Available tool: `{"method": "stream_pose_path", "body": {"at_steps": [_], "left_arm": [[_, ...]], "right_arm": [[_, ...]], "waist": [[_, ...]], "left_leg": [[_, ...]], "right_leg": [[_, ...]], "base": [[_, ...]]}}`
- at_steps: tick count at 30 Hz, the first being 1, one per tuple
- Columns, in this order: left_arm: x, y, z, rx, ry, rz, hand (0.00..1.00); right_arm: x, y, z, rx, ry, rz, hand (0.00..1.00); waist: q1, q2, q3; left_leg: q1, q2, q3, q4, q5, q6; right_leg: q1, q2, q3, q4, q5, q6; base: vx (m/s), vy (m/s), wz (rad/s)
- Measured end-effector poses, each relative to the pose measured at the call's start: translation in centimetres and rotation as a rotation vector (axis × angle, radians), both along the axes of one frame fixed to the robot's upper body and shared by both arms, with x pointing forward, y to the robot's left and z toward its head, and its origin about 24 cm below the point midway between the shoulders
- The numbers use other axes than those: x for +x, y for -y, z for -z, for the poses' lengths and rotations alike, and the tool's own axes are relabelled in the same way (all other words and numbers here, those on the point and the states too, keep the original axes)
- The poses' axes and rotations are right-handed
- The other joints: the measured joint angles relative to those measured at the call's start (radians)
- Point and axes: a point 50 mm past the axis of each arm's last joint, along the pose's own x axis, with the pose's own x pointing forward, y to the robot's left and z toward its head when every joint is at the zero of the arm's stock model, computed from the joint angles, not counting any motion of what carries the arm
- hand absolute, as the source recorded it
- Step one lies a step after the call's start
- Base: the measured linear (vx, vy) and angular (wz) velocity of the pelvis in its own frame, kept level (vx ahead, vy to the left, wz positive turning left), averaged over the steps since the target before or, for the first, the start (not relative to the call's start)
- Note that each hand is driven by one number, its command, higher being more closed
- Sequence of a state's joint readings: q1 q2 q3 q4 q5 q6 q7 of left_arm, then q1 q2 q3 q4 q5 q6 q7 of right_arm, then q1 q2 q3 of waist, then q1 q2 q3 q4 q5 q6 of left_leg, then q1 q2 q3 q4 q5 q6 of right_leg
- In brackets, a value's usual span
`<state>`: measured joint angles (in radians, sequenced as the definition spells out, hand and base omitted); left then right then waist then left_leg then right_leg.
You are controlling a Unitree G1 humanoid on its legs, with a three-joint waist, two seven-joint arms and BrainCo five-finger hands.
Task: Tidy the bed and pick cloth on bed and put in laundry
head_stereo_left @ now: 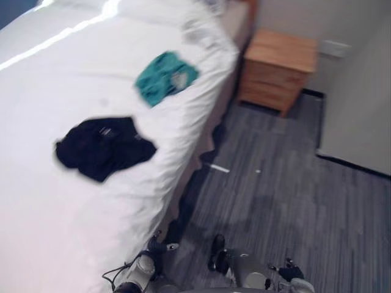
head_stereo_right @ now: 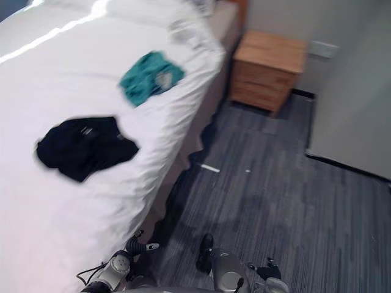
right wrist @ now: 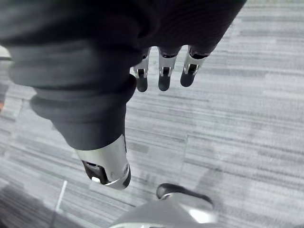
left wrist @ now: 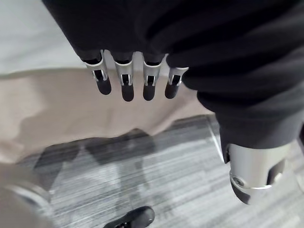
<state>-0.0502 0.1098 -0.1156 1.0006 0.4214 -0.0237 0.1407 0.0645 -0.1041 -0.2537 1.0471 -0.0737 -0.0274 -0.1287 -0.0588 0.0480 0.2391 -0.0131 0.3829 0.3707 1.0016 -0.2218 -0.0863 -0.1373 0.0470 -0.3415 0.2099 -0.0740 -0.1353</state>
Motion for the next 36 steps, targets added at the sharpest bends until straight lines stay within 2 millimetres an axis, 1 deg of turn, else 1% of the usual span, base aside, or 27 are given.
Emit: {"method": "stream_pose_path", "body": {"at_steps": [2, 4, 5, 7, 8, 10, 13, 14, 15, 16, 17, 18, 19, 20, 21, 23, 24, 25, 26, 27, 29, 30, 31, 32, 34, 35, 36], "left_arm": [[-0.2, 0.8, 0.1, -0.025, 0.016, -0.023, 0.0], [-0.2, 1.3, 0.0, -0.054, 0.039, -0.063, 0.0], [-0.2, 1.4, 0.0, -0.069, 0.043, -0.1, 0.0], [0.0, 1.4, -0.1, -0.07, 0.053, -0.123, 0.0], [0.7, 1.5, -0.4, -0.077, 0.074, -0.12, 0.0], [1.3, 1.2, -0.7, -0.073, 0.097, -0.123, 0.0], [0.4, 0.7, -0.1, -0.057, 0.057, -0.131, 0.0], [-0.3, 0.6, 0.1, -0.054, 0.037, -0.135, 0.0], [-0.8, 0.9, 0.4, -0.061, 0.019, -0.131, 0.0], [-1.2, 1.3, 0.5, -0.072, 0.01, -0.13, 0.0], [-1.3, 1.6, 0.6, -0.08, 0.007, -0.13, 0.0], [-1.4, 1.6, 0.6, -0.086, 0.003, -0.132, 0.0], [-1.4, 1.4, 0.6, -0.085, 0.0, -0.132, 0.0], [-1.5, 1.3, 0.7, -0.084, -0.006, -0.136, 0.0], [-1.5, 1.3, 0.7, -0.085, -0.01, -0.137, 0.0], [-1.5, 1.1, 0.7, -0.087, -0.013, -0.157, 0.0], [-1.5, 0.9, 0.7, -0.087, -0.013, -0.172, 0.0], [-1.6, 0.4, 0.7, -0.081, -0.016, -0.193, 0.0], [-1.6, 0.7, 0.9, -0.087, -0.029, -0.193, 0.0], [-1.6, 0.6, 0.8, -0.086, -0.027, -0.192, 0.0], [-1.6, 0.2, 0.8, -0.074, -0.031, -0.194, 0.0], [-1.3, 0.0, 0.7, -0.072, -0.021, -0.2, 0.0], [-1.3, -0.2, 0.7, -0.075, -0.015, -0.216, 0.0], [-1.4, -0.1, 0.7, -0.081, -0.016, -0.218, 0.0], [-1.5, -0.2, 0.8, -0.079, -0.019, -0.22, 0.0], [-2.1, -0.1, 0.9, -0.085, -0.029, -0.23, 0.0], [-1.9, -0.1, 0.7, -0.099, -0.007, -0.262, 0.0]], "right_arm": [[0.0, 0.0, 0.0, -0.008, -0.007, -0.014, 0.0], [0.8, 0.1, -0.3, -0.018, 0.017, -0.028, 0.0], [0.9, 0.5, -0.5, -0.036, 0.03, -0.04, 0.0], [0.8, 0.4, -0.5, -0.04, 0.029, -0.047, 0.0], [-0.4, 0.3, -0.2, -0.035, 0.0, -0.04, 0.0], [-2.4, -0.5, 0.4, -0.009, -0.052, -0.02, 0.0], [-3.5, -0.8, 0.7, 0.0, -0.076, -0.004, 0.0], [-3.6, -1.1, 0.8, 0.006, -0.079, -0.003, 0.0], [-3.4, -1.0, 0.7, 0.003, -0.074, -0.003, 0.0], [-3.2, -0.6, 0.6, -0.008, -0.065, 0.003, 0.0], [-2.6, -0.4, 0.4, -0.015, -0.049, 0.004, 0.0], [-2.1, -0.9, 0.4, -0.009, -0.032, 0.025, 0.0], [-1.9, -1.3, 0.5, 0.001, -0.027, 0.032, 0.0], [-1.8, -1.3, 0.4, 0.002, -0.023, 0.034, 0.0], [-1.5, -1.1, 0.3, 0.0, -0.015, 0.036, 0.0], [-0.6, -1.1, 0.1, 0.004, 0.01, 0.044, 0.0], [-0.2, -1.0, 0.0, 0.008, 0.023, 0.057, 0.0], [-0.1, -0.7, 0.0, 0.008, 0.027, 0.066, 0.0], [0.6, -0.4, -0.2, 0.009, 0.046, 0.088, 0.0], [0.9, -0.3, -0.3, 0.012, 0.056, 0.103, 0.0], [1.6, -0.6, -0.5, 0.031, 0.081, 0.133, 0.0], [1.5, -0.5, -0.5, 0.027, 0.087, 0.133, 0.0], [0.7, -0.9, -0.2, 0.035, 0.066, 0.122, 0.0], [0.6, -0.7, -0.2, 0.029, 0.062, 0.123, 0.0], [0.3, -0.5, -0.2, 0.023, 0.054, 0.134, 0.0], [0.1, -0.2, -0.2, 0.015, 0.051, 0.137, 0.0], [-0.1, 0.0, -0.3, 0.002, 0.047, 0.138, 0.0]], "waist": [[0.02, -0.001, 0.004], [0.027, 0.005, 0.002], [0.027, 0.015, -0.001], [0.023, 0.027, -0.007], [0.016, 0.012, -0.011], [0.021, -0.022, -0.016], [0.018, -0.038, -0.018], [0.018, -0.047, -0.015], [0.012, -0.05, -0.012], [0.013, -0.044, -0.013], [0.015, -0.045, -0.011], [0.01, -0.053, 0.0], [0.005, -0.054, 0.005], [-0.004, -0.071, 0.008], [-0.007, -0.073, 0.008], [-0.013, -0.051, 0.021], [-0.015, -0.037, 0.029], [-0.022, -0.042, 0.029], [-0.023, 0.007, 0.052], [-0.026, 0.009, 0.056], [-0.047, -0.001, 0.071], [-0.045, -0.006, 0.07], [-0.041, -0.02, 0.057], [-0.039, 0.004, 0.048], [-0.04, 0.014, 0.044], [-0.04, 0.03, 0.045], [-0.037, 0.037, 0.046]], "left_leg": [[-0.037, -0.042, -0.079, -0.117, -0.003, -0.003], [-0.074, -0.101, -0.179, -0.385, 0.001, -0.009], [-0.085, -0.118, -0.213, -0.588, 0.061, -0.02], [-0.088, -0.129, -0.197, -0.671, 0.077, -0.012], [-0.072, -0.152, -0.189, -0.71, 0.077, -0.01], [-0.04, -0.199, -0.204, -0.784, 0.088, 0.007], [0.021, -0.23, -0.236, -0.849, 0.085, 0.012], [0.047, -0.247, -0.229, -0.858, 0.077, 0.024], [0.07, -0.275, -0.204, -0.868, 0.074, 0.03], [0.082, -0.279, -0.199, -0.879, 0.06, 0.047], [0.097, -0.286, -0.21, -0.884, 0.042, 0.057], [0.131, -0.297, -0.247, -0.907, 0.045, 0.072], [0.156, -0.295, -0.261, -0.914, 0.048, 0.068], [0.171, -0.286, -0.28, -0.916, 0.05, 0.063], [0.177, -0.28, -0.3, -0.916, 0.041, 0.055], [0.189, -0.252, -0.323, -0.918, 0.016, 0.032], [0.196, -0.236, -0.329, -0.92, 0.004, 0.019], [0.215, -0.221, -0.337, -0.934, -0.025, -0.003], [0.226, -0.192, -0.338, -0.944, -0.032, -0.031], [0.228, -0.204, -0.341, -0.943, -0.026, -0.039], [0.28, -0.237, -0.313, -0.954, 0.025, -0.037], [0.301, -0.234, -0.318, -0.957, 0.028, -0.04], [0.309, -0.239, -0.323, -0.939, 0.019, -0.05], [0.292, -0.212, -0.326, -0.899, 0.014, -0.059], [0.195, -0.18, -0.339, -0.684, 0.022, -0.072], [0.086, -0.137, -0.348, -0.42, 0.079, -0.145], [0.015, -0.105, -0.359, -0.238, 0.166, -0.15]], "right_leg": [[0.04, 0.018, 0.076, -0.04, 0.019, 0.029], [0.065, 0.021, 0.161, -0.093, 0.047, 0.068], [0.075, 0.03, 0.2, -0.131, 0.085, 0.082], [0.089, 0.043, 0.258, -0.174, 0.121, 0.11], [0.107, 0.018, 0.265, -0.22, 0.141, 0.134], [0.12, -0.011, 0.267, -0.25, 0.146, 0.144], [0.128, -0.036, 0.241, -0.177, 0.06, 0.167], [0.112, -0.058, 0.228, -0.089, -0.007, 0.199], [0.099, -0.09, 0.207, 0.018, -0.054, 0.266], [0.049, -0.101, 0.213, 0.142, -0.074, 0.295], [-0.025, -0.125, 0.216, 0.323, -0.071, 0.299], [-0.094, -0.153, 0.216, 0.514, -0.022, 0.294], [-0.129, -0.159, 0.213, 0.577, -0.044, 0.277], [-0.149, -0.166, 0.207, 0.597, -0.112, 0.243], [-0.164, -0.168, 0.206, 0.557, -0.132, 0.233], [-0.183, -0.154, 0.21, 0.381, -0.122, 0.212], [-0.181, -0.144, 0.212, 0.263, -0.089, 0.204], [-0.168, -0.143, 0.215, 0.087, 0.071, 0.203], [-0.137, -0.111, 0.173, 0.072, 0.055, 0.191], [-0.15, -0.114, 0.172, 0.11, 0.033, 0.179], [-0.244, -0.154, 0.169, 0.401, -0.031, 0.186], [-0.283, -0.165, 0.172, 0.436, -0.08, 0.191], [-0.249, -0.165, 0.161, 0.345, -0.113, 0.145], [-0.231, -0.148, 0.137, 0.322, -0.123, 0.144], [-0.182, -0.117, 0.116, 0.268, -0.128, 0.139], [-0.112, -0.079, 0.104, 0.204, -0.128, 0.133], [-0.051, -0.045, 0.111, 0.158, -0.126, 0.11]], "base": [[0.13, 0.138, -1.94], [0.12, 0.199, -2.2], [0.12, 0.212, -2.03], [0.11, 0.213, -1.18], [0.19, 0.315, -0.41], [0.17, 0.245, 0.07], [0.18, 0.144, 0.37], [0.18, 0.127, 0.53], [0.22, 0.179, 0.53], [0.21, 0.195, 0.48], [0.24, 0.18, 0.55], [0.21, 0.101, 0.62], [0.28, -0.004, 0.83], [0.29, -0.108, 0.72], [0.37, -0.194, 0.74], [0.28, -0.2, 0.41], [0.29, -0.222, 0.24], [0.41, -0.282, 0.19], [0.48, -0.285, 0.13], [0.39, -0.199, 0.0], [0.27, -0.151, 0.18], [0.27, -0.257, 0.41], [0.22, -0.257, 0.36], [0.27, -0.248, 0.24], [0.25, -0.208, 0.11], [0.3, -0.22, -0.06], [0.45, -0.217, -0.5]]}}
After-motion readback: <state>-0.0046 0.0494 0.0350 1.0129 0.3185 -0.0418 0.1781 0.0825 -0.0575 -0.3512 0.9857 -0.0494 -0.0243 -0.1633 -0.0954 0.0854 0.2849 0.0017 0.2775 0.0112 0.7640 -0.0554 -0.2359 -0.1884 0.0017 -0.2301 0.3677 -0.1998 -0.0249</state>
